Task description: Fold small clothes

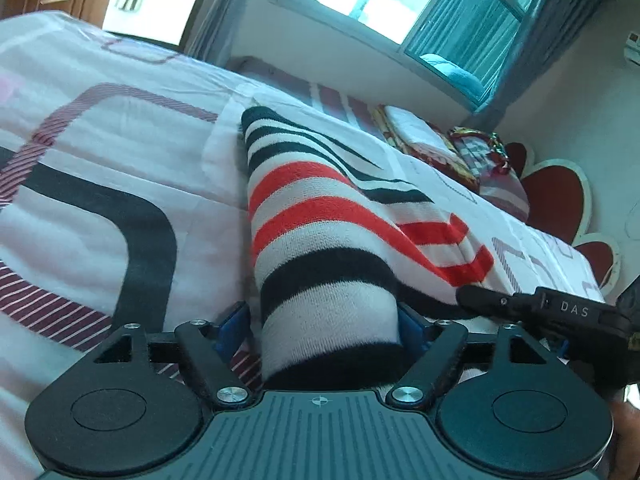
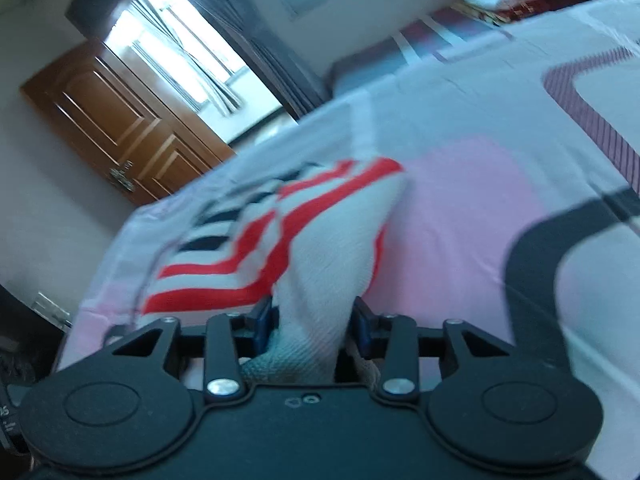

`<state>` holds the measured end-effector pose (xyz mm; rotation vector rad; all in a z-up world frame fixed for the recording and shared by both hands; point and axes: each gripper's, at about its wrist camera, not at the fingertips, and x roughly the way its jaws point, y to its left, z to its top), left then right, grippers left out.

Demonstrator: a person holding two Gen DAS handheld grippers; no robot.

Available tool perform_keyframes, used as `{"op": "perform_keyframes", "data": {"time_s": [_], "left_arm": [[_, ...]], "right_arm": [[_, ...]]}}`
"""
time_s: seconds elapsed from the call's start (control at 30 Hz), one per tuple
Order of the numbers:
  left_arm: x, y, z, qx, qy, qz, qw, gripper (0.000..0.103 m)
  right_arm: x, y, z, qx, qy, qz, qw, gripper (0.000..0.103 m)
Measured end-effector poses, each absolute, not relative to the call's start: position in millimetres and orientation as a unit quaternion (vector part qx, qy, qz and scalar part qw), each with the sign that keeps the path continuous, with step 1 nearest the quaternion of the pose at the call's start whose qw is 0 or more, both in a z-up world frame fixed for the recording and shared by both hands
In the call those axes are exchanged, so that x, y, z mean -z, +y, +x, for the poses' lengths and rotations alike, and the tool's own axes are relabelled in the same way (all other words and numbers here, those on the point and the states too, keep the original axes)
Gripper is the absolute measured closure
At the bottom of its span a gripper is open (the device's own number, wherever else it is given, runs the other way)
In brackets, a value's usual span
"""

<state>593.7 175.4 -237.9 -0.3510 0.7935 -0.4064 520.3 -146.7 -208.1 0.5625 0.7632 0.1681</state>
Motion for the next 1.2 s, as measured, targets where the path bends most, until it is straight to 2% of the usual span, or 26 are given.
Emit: {"op": "perform_keyframes", "data": {"time_s": [0.1, 0.37, 0.53, 0.6, 0.73, 0.77, 0.8, 0.83, 1.07, 1.13, 1.2], "left_arm": [[227, 175, 584, 0.177, 0.377, -0.155, 0.896, 0.025], [195, 183, 526, 0.166, 0.334, -0.108, 0.921, 0.025], [202, 164, 509, 0.181, 0.340, -0.066, 0.920, 0.025], [210, 159, 511, 0.170, 0.356, -0.060, 0.917, 0.025], [222, 157, 514, 0.161, 0.376, -0.077, 0.909, 0.026], [223, 157, 514, 0.163, 0.383, -0.086, 0.905, 0.026], [223, 156, 512, 0.166, 0.386, -0.093, 0.903, 0.026], [224, 154, 510, 0.170, 0.386, -0.093, 0.902, 0.026], [220, 154, 507, 0.159, 0.389, -0.097, 0.902, 0.025], [220, 151, 509, 0.143, 0.389, -0.090, 0.906, 0.025], [224, 151, 511, 0.136, 0.405, -0.107, 0.898, 0.025]], "right_arm": [[199, -135, 514, -0.068, 0.363, 0.223, 0.902, 0.054], [152, -110, 468, -0.081, 0.350, 0.136, 0.923, 0.056], [135, -82, 426, -0.075, 0.311, 0.077, 0.944, 0.072], [132, -67, 417, -0.085, 0.300, 0.053, 0.949, 0.075], [149, -39, 419, -0.089, 0.329, -0.028, 0.940, 0.083], [160, -40, 425, -0.069, 0.346, -0.049, 0.934, 0.087], [174, -45, 430, -0.051, 0.365, -0.063, 0.927, 0.101], [185, -53, 435, -0.040, 0.380, -0.064, 0.922, 0.103], [188, -58, 444, -0.042, 0.376, -0.043, 0.925, 0.103], [179, -56, 436, -0.058, 0.369, -0.030, 0.927, 0.085], [178, -55, 434, -0.064, 0.372, -0.037, 0.925, 0.086]]}}
